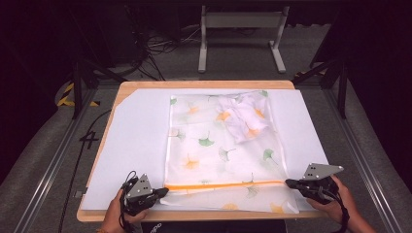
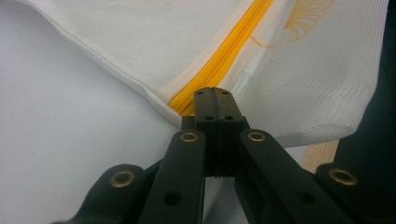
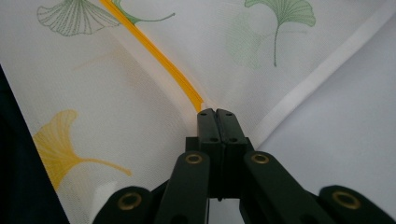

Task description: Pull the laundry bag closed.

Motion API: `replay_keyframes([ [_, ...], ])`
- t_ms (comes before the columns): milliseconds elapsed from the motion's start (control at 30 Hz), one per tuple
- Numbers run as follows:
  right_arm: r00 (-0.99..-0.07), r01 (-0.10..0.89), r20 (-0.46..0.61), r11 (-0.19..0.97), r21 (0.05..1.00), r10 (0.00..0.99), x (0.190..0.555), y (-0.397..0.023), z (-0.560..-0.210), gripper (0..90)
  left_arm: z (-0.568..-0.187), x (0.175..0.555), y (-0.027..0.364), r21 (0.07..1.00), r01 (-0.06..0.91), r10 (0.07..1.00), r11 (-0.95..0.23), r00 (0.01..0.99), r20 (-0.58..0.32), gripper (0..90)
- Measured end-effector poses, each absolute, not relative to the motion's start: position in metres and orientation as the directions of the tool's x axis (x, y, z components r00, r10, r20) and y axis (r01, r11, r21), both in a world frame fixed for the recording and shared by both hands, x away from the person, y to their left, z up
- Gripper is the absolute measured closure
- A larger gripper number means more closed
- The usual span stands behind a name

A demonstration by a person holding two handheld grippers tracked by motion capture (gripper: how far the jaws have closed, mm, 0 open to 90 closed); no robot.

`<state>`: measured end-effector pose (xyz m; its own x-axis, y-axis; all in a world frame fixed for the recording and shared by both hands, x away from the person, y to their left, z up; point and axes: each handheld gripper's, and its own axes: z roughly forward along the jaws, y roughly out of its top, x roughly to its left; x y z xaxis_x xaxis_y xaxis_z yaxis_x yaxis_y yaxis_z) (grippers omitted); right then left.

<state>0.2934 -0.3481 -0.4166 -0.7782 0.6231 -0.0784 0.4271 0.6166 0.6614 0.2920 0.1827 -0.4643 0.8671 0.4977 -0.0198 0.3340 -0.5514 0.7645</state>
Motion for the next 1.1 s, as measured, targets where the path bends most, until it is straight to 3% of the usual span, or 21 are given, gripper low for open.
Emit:
replay_keyframes([
  [467, -0.79, 0.424, -0.046, 0.599, 0.68, 0.612, 0.293, -0.352, -0.418, 89.8, -0.462, 0.291, 0.18, 0.756, 0.325, 0.5, -0.569, 0.866, 0.004, 90.0],
  [667, -0.801, 0.394, -0.047, 0.585, 0.709, 0.597, 0.289, -0.353, -0.414, 86.2, -0.462, 0.289, 0.181, 0.763, 0.319, 0.492, -0.563, 0.87, 0.0, 90.0],
  [733, -0.791, 0.401, -0.051, 0.579, 0.71, 0.609, 0.289, -0.352, -0.414, 79.1, -0.461, 0.288, 0.18, 0.767, 0.311, 0.486, -0.561, 0.874, 0.002, 90.0],
  [1100, -0.771, 0.374, -0.092, 0.565, 0.735, 0.63, 0.288, -0.355, -0.404, 74.7, -0.451, 0.287, 0.187, 0.796, 0.285, 0.509, -0.534, 0.86, 0.032, 90.0],
])
